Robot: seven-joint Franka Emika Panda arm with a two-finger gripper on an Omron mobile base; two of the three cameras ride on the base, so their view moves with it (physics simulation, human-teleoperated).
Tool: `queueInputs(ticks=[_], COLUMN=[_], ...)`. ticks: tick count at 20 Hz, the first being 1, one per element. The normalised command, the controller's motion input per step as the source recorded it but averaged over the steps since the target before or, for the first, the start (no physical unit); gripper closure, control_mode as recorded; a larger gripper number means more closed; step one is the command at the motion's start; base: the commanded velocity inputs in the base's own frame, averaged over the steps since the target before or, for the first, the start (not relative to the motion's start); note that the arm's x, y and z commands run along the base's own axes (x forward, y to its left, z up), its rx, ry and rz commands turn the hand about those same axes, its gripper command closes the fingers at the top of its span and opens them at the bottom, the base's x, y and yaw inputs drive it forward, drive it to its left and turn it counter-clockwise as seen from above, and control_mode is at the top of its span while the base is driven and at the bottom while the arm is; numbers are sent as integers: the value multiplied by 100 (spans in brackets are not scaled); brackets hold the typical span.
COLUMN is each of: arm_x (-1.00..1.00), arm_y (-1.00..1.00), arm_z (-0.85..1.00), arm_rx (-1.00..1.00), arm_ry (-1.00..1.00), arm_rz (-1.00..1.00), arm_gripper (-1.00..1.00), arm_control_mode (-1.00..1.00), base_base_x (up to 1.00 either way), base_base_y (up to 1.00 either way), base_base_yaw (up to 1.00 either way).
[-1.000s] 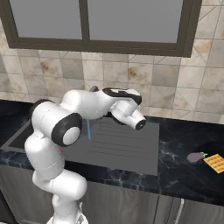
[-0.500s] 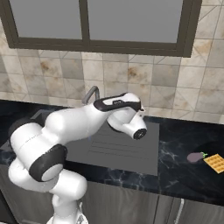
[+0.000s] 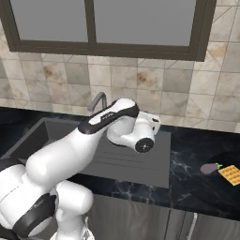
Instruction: Turn on the sink faucet. Then move the eggplant from the counter to the sink. Turn off the sink. Move the vegetable from the sink to the pot next to the stove. Finally move the pot to the front right burner.
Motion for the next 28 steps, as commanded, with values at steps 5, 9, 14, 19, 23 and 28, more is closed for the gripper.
queueInputs(ticks=[5,9,14,19,23,28], arm_x=[-31,-30,-31,-36,-42,-29], arm_y=[-30,-35,-42,-52,-54,-45], arm_z=[36,20,8,-9,-63,-31], arm_rx=[-5,-3,-2,0,0,4], arm_ry=[42,51,54,46,19,24], arm_rz=[-21,-22,-23,-23,-19,-21], arm_gripper=[-100,-100,-100,-100,-100,-100], arm_control_mode=[-100,-100,-100,-100,-100,-100], base_base_x=[0,0,0,0,0,0], base_base_y=[0,0,0,0,0,0], base_base_yaw=[0,0,0,0,0,0])
